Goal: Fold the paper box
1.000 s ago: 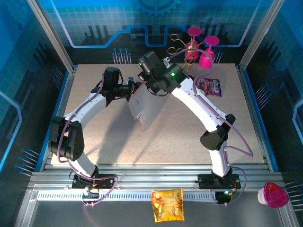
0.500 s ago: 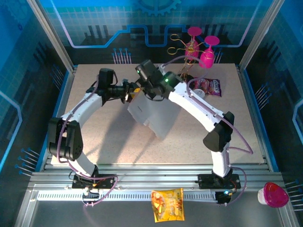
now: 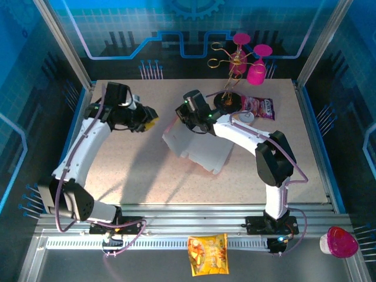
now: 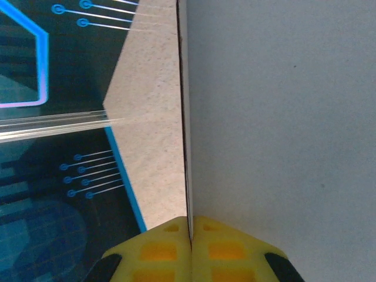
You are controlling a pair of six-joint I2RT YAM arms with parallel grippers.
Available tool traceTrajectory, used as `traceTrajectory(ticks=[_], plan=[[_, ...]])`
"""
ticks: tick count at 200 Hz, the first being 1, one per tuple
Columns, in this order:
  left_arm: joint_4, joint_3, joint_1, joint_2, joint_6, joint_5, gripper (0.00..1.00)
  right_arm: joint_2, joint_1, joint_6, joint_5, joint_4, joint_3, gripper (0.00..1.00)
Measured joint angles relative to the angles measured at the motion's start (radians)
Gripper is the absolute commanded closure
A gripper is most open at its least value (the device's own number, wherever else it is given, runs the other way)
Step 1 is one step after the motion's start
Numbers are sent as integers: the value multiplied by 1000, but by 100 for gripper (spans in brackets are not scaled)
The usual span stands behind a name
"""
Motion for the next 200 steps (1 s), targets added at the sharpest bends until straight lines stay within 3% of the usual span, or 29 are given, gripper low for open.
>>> traceTrajectory(ticks=[27, 42, 65, 140, 200], plan=[[88, -154, -216, -121, -62, -32, 79, 0, -2, 27, -20, 30, 0, 100], [148, -288, -270, -185, -138, -53, 79, 0, -2, 39, -30, 53, 0, 100], [184, -383, -253, -214, -213, -114, 75, -2, -6, 42, -58, 135, -39, 100], [241, -341, -137, -210, -235, -172, 71, -7, -61, 29, -210, 557, -378, 100], [322, -463, -111, -202, -253, -140, 69, -13, -80, 30, -259, 723, -427, 100]])
